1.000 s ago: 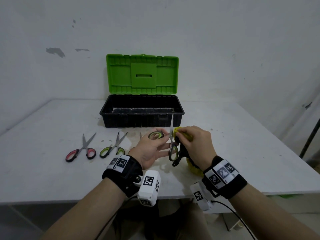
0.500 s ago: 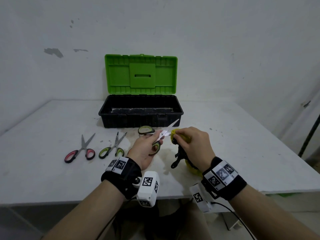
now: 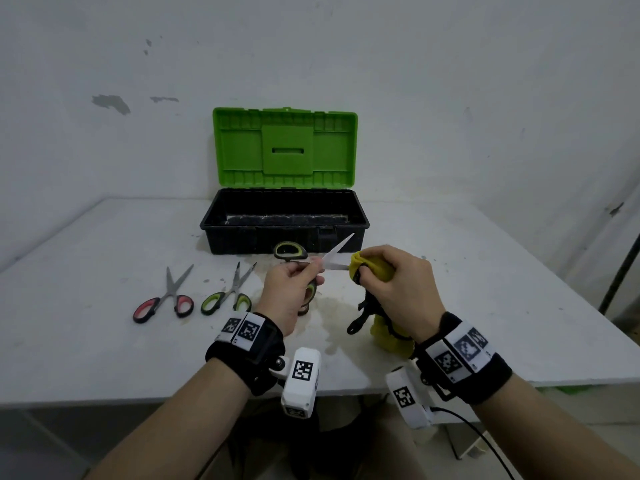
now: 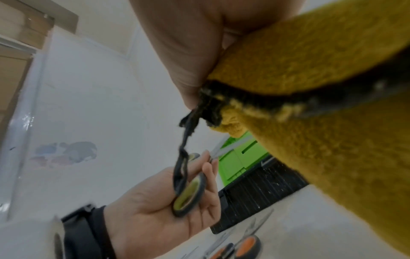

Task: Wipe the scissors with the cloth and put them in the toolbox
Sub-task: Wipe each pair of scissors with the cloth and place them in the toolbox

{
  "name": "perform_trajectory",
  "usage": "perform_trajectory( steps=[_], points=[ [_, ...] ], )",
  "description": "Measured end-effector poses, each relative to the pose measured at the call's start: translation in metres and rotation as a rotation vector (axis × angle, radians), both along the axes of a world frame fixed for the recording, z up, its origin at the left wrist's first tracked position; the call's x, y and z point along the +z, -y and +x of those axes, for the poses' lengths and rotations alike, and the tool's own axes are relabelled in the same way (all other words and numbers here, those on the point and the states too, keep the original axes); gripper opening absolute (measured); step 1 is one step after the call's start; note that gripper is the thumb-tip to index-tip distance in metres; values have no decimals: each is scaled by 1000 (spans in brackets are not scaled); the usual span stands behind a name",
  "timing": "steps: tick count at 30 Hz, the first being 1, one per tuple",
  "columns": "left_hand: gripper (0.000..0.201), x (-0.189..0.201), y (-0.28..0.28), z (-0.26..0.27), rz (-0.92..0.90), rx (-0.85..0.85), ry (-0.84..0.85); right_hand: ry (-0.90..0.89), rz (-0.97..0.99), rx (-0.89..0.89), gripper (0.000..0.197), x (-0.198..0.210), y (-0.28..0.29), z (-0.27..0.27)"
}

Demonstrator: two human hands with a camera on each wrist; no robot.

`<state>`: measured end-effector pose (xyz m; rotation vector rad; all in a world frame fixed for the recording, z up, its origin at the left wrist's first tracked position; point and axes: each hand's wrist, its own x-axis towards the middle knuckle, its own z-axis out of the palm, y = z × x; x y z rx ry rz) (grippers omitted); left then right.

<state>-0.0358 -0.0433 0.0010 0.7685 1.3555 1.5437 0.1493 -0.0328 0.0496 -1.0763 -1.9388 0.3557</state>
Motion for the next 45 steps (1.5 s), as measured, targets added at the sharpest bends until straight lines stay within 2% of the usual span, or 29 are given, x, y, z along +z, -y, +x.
perform_trajectory(
  steps=[6, 11, 17, 20, 24, 28, 30, 33, 37, 39, 45],
  points=[
    [20, 1, 2, 11, 78, -23, -127, 101, 155, 87, 16, -1, -5, -15],
    [19, 2, 1, 20, 81, -36, -54, 86, 184, 86, 13, -20, -14, -19],
    [21, 1, 2, 25, 51, -15, -31, 74, 175, 123, 12, -14, -11, -16],
    [17, 0, 2, 28, 39, -22, 4, 132, 183, 20, 16, -25, -16, -16],
    [17, 2, 2, 32, 60, -13, 71, 215, 160, 23, 29, -31, -12, -17],
    [20, 1, 3, 34, 79, -8, 101, 154, 280, 72, 17, -35, -14, -19],
    [19, 0, 4, 33, 82, -7, 103, 208, 339, 84, 16, -37, -14, -19],
    [18, 2, 6, 30, 96, -10, 93, 291, 321, 63, 11, -31, -19, -13],
    [17, 7, 8, 25, 90, -3, 99, 163, 150, -51, 14, -13, -37, 4],
    [15, 10, 8, 24, 82, -10, 110, 91, 134, -78, 11, -7, -37, 11],
    [19, 13, 9, 32, 77, -32, 144, 206, 278, 75, 13, -12, -3, -5]
  ],
)
